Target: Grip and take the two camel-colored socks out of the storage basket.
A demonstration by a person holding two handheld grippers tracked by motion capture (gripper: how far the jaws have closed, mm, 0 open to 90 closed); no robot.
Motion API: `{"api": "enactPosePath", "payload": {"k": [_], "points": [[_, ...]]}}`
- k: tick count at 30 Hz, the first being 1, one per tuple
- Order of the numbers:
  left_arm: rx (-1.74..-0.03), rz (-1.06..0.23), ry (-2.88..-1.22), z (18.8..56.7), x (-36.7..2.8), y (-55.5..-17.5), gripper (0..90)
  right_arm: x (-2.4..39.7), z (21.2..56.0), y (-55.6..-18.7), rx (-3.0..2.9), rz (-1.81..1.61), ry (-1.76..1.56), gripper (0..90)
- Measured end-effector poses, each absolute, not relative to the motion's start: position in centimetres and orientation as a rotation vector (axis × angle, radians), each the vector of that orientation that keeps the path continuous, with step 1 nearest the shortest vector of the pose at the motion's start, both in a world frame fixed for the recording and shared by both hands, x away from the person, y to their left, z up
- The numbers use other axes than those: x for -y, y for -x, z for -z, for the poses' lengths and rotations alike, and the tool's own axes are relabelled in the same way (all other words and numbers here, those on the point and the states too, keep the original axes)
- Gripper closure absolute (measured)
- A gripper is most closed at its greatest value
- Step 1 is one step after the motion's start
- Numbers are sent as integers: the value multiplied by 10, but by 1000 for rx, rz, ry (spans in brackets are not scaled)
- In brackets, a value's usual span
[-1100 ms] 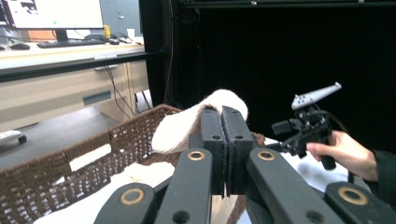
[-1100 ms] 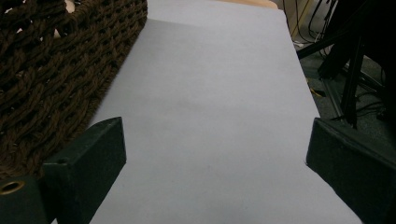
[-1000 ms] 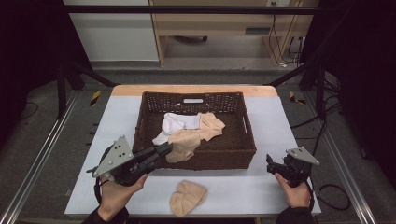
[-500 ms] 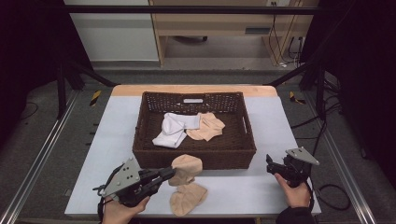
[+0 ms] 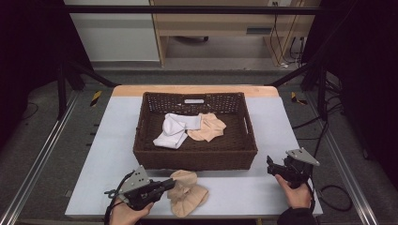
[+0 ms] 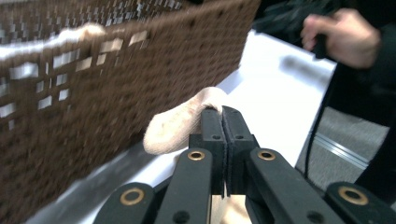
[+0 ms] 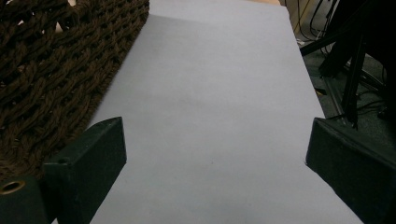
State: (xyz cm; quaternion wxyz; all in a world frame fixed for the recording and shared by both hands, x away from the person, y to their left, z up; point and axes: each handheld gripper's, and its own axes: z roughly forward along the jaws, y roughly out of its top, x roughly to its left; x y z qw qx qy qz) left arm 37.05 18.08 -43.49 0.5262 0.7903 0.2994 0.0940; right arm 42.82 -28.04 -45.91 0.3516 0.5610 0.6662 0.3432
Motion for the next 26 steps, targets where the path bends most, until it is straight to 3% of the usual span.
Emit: {"api": "enactPosePath", "payload": {"k": [5, 13, 15, 26], "points": [[-782, -242, -1935, 451, -179, -378, 834, 278, 461, -430, -1741, -876, -1447, 53], [-874, -335, -1894, 453, -190, -383, 446, 275, 465, -431, -1768, -845, -1448, 56], [-898, -361, -1883, 453, -197, -385, 384, 275, 465, -431, -1769, -845, -1447, 57], [-1041, -475, -1796, 453, -252, -389, 314, 281, 464, -431, -1751, -853, -1466, 51]]}}
